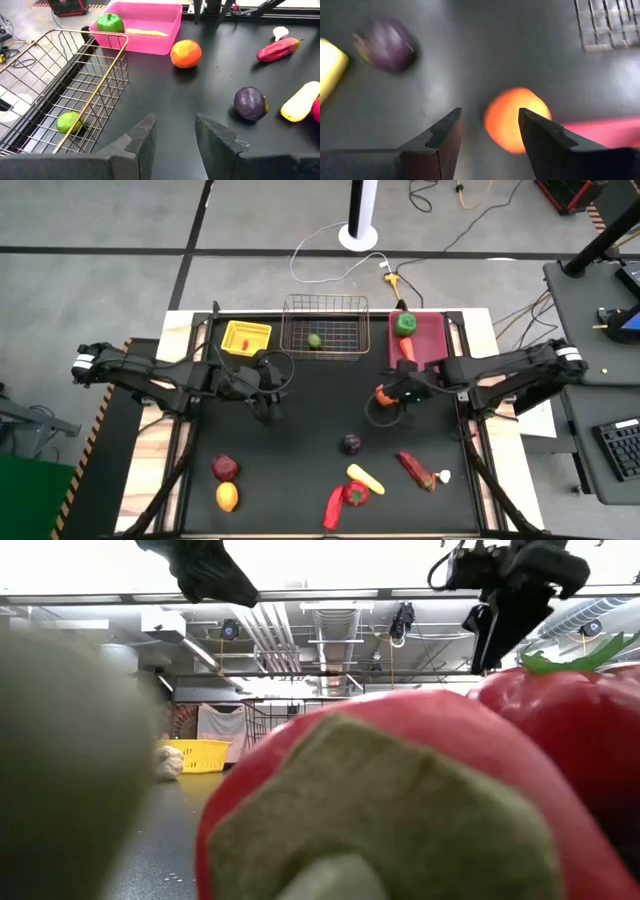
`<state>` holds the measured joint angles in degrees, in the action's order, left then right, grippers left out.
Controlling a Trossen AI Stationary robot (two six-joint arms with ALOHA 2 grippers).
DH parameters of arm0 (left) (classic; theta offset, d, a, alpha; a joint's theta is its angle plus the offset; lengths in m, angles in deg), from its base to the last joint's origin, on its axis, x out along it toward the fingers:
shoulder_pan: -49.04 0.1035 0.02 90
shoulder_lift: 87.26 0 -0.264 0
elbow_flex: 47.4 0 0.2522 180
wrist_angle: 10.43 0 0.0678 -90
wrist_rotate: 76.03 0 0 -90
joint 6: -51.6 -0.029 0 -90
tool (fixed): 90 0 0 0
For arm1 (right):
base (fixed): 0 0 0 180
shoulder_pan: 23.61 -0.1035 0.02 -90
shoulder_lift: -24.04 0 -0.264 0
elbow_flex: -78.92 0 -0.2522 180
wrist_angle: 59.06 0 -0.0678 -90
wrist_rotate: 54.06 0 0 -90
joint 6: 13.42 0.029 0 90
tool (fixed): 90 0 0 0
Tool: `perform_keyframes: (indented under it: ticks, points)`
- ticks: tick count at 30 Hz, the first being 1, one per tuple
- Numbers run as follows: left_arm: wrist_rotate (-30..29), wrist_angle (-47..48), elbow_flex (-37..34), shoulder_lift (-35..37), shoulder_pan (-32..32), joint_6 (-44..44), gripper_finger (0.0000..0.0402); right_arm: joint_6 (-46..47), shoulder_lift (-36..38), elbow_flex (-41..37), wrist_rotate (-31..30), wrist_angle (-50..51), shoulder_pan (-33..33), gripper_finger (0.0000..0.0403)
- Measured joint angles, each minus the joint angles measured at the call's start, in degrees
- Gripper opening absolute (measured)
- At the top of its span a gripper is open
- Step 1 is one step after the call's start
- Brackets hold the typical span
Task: Sort produce into baskets
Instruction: Put the orange into the gold wire basket
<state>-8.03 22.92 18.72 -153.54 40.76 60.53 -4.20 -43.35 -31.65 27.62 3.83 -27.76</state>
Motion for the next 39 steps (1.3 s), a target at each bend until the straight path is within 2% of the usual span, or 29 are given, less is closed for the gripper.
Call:
perform_keyframes:
  ticks: [5,10,16,19,25,39]
  points:
    - [-0.1,-0.1,0.0,0.0,0.0,-0.9,0.0119,-4.0,-9.6,8.8,-0.9,10.8,0.1,0.0201]
    - [-0.2,-0.1,0.0,0.0,0.0,-0.9,0.0119,-1.4,-16.4,15.3,-0.7,18.0,1.2,0.0256]
    - [-0.2,-0.1,0.0,0.0,0.0,-0.9,0.0119,-5.8,-18.0,15.4,-0.6,17.8,1.1,0.033]
    - [-0.2,-0.1,0.0,0.0,0.0,-0.9,0.0119,-8.9,-17.8,13.9,-0.7,17.2,1.2,0.0353]
    - [-0.2,-0.3,0.0,0.0,0.0,-0.9,0.0119,-13.8,-18.0,11.2,-2.3,11.9,2.2,0.0361]
    - [-0.2,-0.4,0.0,0.0,0.0,-1.0,0.0119,-16.6,-18.1,3.6,-3.3,4.9,5.1,0.0361]
